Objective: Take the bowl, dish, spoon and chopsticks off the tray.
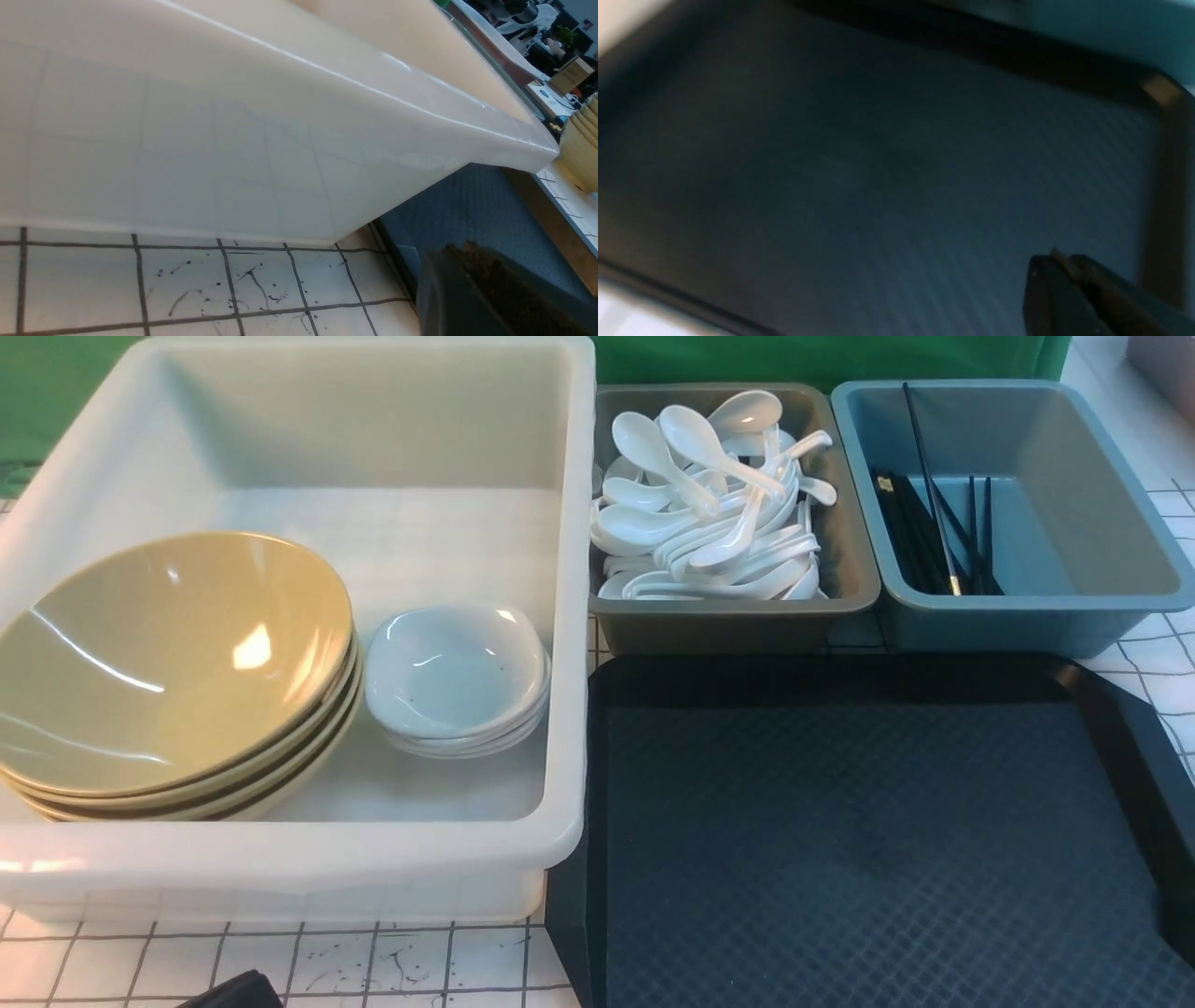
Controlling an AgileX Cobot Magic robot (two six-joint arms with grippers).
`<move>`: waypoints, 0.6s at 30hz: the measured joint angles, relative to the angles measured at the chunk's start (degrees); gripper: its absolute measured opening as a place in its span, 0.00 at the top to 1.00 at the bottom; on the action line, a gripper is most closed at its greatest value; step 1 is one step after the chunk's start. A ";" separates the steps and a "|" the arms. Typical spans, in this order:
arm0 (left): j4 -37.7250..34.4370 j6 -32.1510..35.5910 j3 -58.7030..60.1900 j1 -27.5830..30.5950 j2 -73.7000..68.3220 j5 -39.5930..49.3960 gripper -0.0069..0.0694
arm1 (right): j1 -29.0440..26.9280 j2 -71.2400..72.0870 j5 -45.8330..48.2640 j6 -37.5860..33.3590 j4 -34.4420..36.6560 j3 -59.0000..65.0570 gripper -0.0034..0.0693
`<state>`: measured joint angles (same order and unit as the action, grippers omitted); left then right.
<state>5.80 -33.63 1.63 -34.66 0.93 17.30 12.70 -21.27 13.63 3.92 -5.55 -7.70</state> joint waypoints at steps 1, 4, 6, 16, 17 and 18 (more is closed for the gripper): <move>0.00 0.00 0.00 0.00 0.00 0.05 0.91 | -1.87 3.73 -0.05 -0.15 0.00 2.32 0.92; 0.00 0.00 0.00 0.00 0.00 0.16 0.91 | -6.94 12.15 0.27 -0.58 0.13 8.28 0.92; 0.00 0.00 0.00 0.00 0.00 0.22 0.91 | -8.46 16.05 -0.24 -0.70 0.18 8.48 0.92; -0.06 0.00 0.00 0.00 0.00 0.28 0.91 | -9.29 21.81 1.72 -3.92 0.20 8.26 0.92; -0.06 0.00 0.00 0.00 0.00 0.28 0.91 | -9.29 21.81 1.72 -3.92 0.25 8.26 0.92; -0.06 0.00 0.00 0.00 0.00 0.28 0.91 | -9.29 21.81 1.72 -3.92 0.25 8.26 0.92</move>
<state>5.73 -33.63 1.63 -34.66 0.93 17.58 3.41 0.54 15.35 0.00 -5.30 0.56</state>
